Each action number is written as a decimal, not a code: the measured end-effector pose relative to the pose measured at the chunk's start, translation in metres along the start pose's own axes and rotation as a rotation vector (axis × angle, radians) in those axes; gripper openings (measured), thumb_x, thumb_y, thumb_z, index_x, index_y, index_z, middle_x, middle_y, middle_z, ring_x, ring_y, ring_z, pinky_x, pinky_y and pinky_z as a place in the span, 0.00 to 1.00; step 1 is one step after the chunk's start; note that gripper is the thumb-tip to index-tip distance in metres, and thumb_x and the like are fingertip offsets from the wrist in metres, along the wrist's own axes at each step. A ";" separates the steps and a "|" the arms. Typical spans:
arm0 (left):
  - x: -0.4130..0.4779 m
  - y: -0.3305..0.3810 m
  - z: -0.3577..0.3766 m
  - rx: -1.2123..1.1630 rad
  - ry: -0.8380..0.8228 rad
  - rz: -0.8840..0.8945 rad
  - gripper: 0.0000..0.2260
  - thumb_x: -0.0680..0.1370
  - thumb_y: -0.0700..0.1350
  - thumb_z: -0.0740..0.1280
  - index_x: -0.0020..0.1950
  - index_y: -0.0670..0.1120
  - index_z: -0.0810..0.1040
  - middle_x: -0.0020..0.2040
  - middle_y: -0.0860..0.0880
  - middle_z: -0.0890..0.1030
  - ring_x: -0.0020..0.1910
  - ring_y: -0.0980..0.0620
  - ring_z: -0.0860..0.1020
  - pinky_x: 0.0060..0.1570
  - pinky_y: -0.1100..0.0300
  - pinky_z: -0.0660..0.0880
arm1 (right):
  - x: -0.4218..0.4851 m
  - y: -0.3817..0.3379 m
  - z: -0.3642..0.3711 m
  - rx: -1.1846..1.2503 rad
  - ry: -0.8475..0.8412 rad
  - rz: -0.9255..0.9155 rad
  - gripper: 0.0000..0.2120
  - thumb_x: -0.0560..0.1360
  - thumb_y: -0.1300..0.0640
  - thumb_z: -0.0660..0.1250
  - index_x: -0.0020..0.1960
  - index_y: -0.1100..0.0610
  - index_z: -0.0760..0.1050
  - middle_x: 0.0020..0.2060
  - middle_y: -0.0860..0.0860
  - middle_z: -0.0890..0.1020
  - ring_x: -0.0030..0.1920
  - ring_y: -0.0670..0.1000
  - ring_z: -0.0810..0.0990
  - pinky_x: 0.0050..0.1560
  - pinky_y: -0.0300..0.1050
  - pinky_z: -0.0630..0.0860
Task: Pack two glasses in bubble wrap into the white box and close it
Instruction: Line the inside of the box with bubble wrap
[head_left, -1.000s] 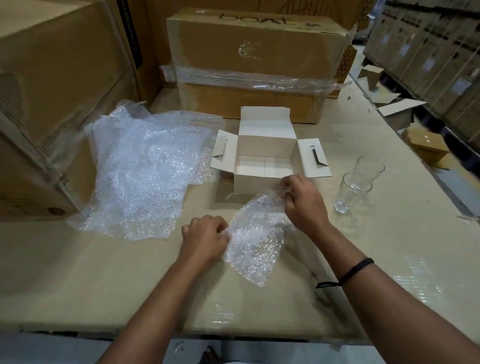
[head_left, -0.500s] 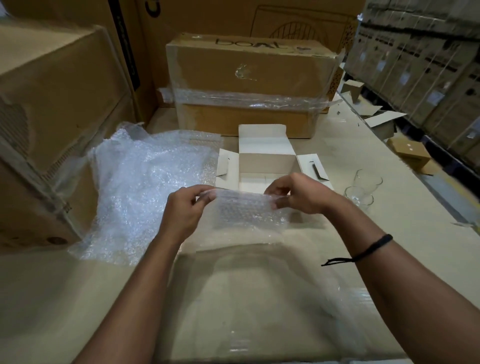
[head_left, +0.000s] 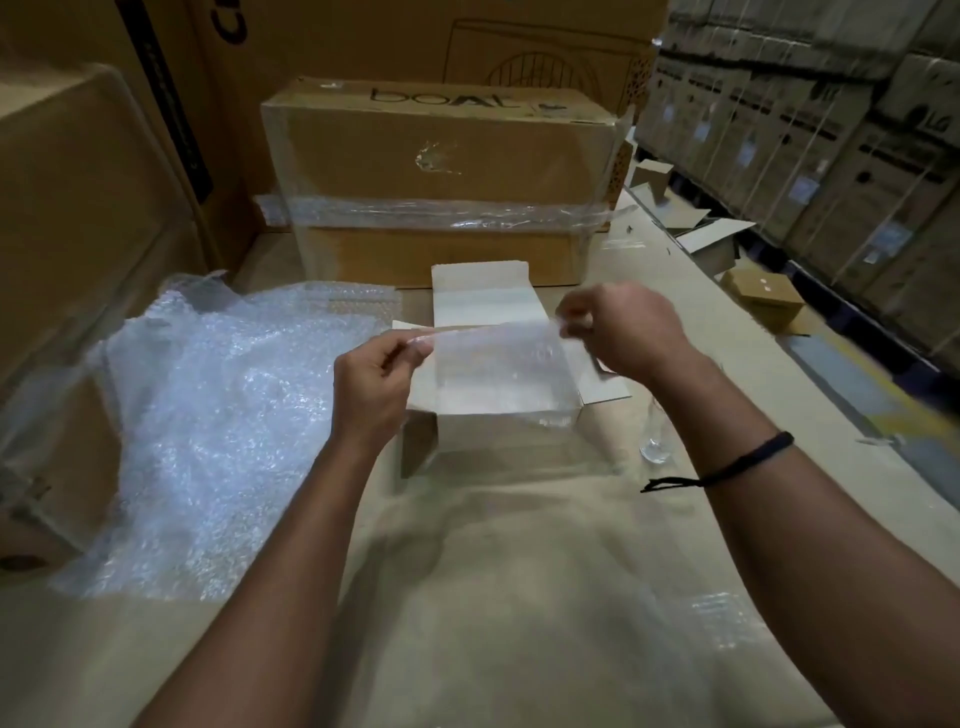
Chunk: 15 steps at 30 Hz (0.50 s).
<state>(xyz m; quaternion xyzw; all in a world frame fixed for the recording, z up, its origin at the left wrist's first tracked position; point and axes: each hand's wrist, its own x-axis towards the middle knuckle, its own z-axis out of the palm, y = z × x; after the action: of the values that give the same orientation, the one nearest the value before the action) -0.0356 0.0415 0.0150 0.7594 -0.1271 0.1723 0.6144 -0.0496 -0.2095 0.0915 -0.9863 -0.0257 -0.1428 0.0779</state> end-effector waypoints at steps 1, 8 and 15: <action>0.005 0.001 0.004 -0.021 0.002 0.039 0.07 0.77 0.40 0.69 0.53 0.46 0.82 0.49 0.52 0.84 0.49 0.58 0.82 0.52 0.61 0.78 | 0.004 0.001 0.001 0.013 0.185 0.004 0.07 0.76 0.57 0.70 0.53 0.51 0.82 0.46 0.49 0.85 0.43 0.54 0.82 0.38 0.41 0.68; 0.027 -0.034 0.015 0.258 -0.204 0.190 0.08 0.77 0.37 0.68 0.54 0.45 0.83 0.61 0.52 0.79 0.69 0.49 0.71 0.70 0.54 0.65 | 0.012 0.022 0.057 0.176 0.271 0.014 0.09 0.72 0.68 0.68 0.48 0.58 0.82 0.45 0.55 0.84 0.43 0.59 0.81 0.41 0.49 0.78; 0.034 -0.045 0.020 1.025 -0.590 0.119 0.11 0.79 0.51 0.61 0.56 0.58 0.82 0.74 0.58 0.66 0.76 0.50 0.54 0.72 0.41 0.44 | 0.010 0.031 0.090 -0.201 -0.206 -0.185 0.08 0.74 0.56 0.68 0.51 0.46 0.82 0.57 0.43 0.81 0.63 0.52 0.71 0.55 0.47 0.63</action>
<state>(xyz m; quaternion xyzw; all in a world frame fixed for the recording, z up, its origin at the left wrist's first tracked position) 0.0161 0.0321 -0.0146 0.9666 -0.2355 0.0273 0.0974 -0.0130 -0.2255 0.0046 -0.9920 -0.1100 -0.0492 -0.0376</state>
